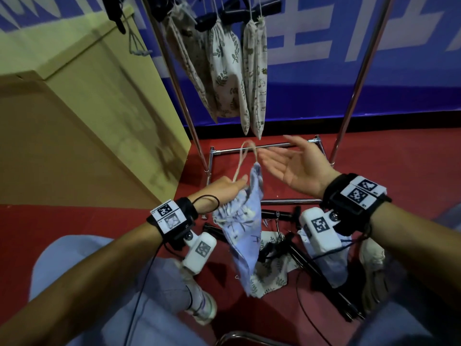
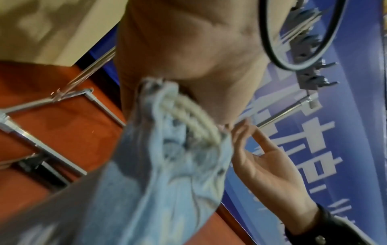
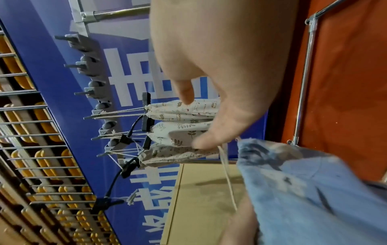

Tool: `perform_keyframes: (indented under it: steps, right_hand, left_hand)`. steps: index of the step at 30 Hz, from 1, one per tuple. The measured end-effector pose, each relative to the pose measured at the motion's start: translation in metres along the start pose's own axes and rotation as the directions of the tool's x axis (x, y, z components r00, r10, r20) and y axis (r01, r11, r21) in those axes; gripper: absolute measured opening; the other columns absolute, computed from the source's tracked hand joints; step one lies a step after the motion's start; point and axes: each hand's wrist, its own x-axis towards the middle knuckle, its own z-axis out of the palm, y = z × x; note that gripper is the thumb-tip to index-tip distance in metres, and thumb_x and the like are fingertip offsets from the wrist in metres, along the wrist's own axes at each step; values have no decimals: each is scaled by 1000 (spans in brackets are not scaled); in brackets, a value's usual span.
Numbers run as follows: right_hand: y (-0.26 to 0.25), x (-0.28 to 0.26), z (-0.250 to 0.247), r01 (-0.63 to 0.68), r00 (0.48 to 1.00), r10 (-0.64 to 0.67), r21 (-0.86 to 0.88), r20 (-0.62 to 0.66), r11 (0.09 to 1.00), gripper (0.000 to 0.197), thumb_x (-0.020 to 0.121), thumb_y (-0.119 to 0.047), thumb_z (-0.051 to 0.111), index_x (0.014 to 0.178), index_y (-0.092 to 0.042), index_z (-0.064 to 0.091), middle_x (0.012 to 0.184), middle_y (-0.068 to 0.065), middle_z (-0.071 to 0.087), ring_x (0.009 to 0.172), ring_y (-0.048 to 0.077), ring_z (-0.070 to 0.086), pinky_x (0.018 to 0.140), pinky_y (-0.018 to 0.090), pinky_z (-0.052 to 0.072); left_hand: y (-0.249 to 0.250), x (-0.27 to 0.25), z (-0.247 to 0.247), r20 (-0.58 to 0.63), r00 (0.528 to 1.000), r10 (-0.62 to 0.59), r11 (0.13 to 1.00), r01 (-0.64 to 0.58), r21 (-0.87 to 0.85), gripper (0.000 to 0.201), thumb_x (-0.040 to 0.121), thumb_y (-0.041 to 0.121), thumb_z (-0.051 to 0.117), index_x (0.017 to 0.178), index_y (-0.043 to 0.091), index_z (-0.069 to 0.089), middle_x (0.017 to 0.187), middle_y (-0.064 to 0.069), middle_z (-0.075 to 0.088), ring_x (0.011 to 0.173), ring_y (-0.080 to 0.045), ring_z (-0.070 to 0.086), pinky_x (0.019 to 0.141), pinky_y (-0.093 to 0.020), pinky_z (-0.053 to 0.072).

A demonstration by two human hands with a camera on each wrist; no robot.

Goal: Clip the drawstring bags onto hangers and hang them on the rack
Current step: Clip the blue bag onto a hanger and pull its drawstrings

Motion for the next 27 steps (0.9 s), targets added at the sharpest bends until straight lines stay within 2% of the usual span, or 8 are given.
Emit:
perform_keyframes:
  steps: [2, 4, 5, 8, 13, 17, 21, 27]
  right_hand:
    - [10, 0, 2, -18, 986, -40, -352, -159, 936, 52, 95, -42, 63, 134, -9, 52, 106, 11, 73, 89, 23, 72, 76, 34, 59]
    - [27, -1, 2, -124, 967, -92, -753, -239, 647, 52, 88, -59, 65, 107, -11, 63, 88, 6, 64, 72, 19, 59, 61, 27, 49]
    - [35, -1, 1, -148, 975, -67, -839, -214, 524, 57, 83, -68, 65, 93, -12, 62, 83, 6, 59, 69, 18, 54, 56, 26, 44]
    - [55, -5, 3, -162, 986, 113, -875, -124, 455, 47, 86, -60, 69, 90, -14, 61, 76, 6, 58, 61, 14, 52, 49, 24, 46]
    - [48, 11, -7, -2, 972, -207, -889, -109, 458, 16, 93, -2, 58, 80, -12, 57, 64, 9, 58, 47, 15, 49, 46, 24, 42]
    - [38, 31, -18, 9, 912, -387, -937, -135, 348, 12, 92, -12, 61, 82, -15, 56, 56, 3, 55, 38, 10, 42, 36, 17, 33]
    - [61, 51, -10, -33, 989, -125, -939, -81, 343, 20, 98, -27, 61, 84, -12, 58, 63, 6, 56, 46, 16, 46, 41, 21, 37]
    - [109, 105, -43, -92, 988, 105, -982, -111, -166, 31, 96, -28, 55, 72, -11, 65, 67, 10, 65, 52, 22, 57, 44, 21, 44]
  left_hand:
    - [-3, 3, 1, 14, 998, -63, 998, 63, -8, 50, 100, 64, 35, 91, 23, 61, 73, 3, 57, 68, -20, 58, 66, -31, 38]
    - [-5, 6, 4, 46, 992, -121, 979, 127, -162, 59, 96, 66, 41, 105, 13, 66, 86, -7, 58, 78, -26, 65, 90, -49, 53]
    - [-3, 4, 6, 77, 989, -129, 957, 145, -252, 56, 96, 63, 44, 98, 12, 64, 75, -8, 54, 60, -21, 59, 71, -25, 27]
    - [-3, 1, 11, 117, 986, -115, 917, 151, -370, 36, 104, 40, 50, 83, 12, 59, 49, 5, 50, 38, -6, 46, 44, -17, 38]
    - [-25, 12, -3, -57, 992, -112, 953, 91, -290, 45, 72, 46, 82, 95, 8, 74, 86, -5, 69, 78, -20, 62, 75, -32, 47]
    - [-44, 11, -23, -144, 981, -131, 932, 73, -356, 13, 88, 24, 74, 90, 13, 67, 84, -9, 63, 77, -19, 56, 70, -28, 42]
    - [-59, 3, -25, -141, 968, -206, 902, 132, -410, 26, 94, 18, 66, 71, 15, 57, 52, 0, 53, 36, -11, 46, 40, -16, 32]
    - [-108, 0, -44, -439, 890, -124, 959, -6, -283, 23, 86, -2, 63, 76, 17, 56, 70, -1, 54, 64, -15, 49, 54, -24, 35]
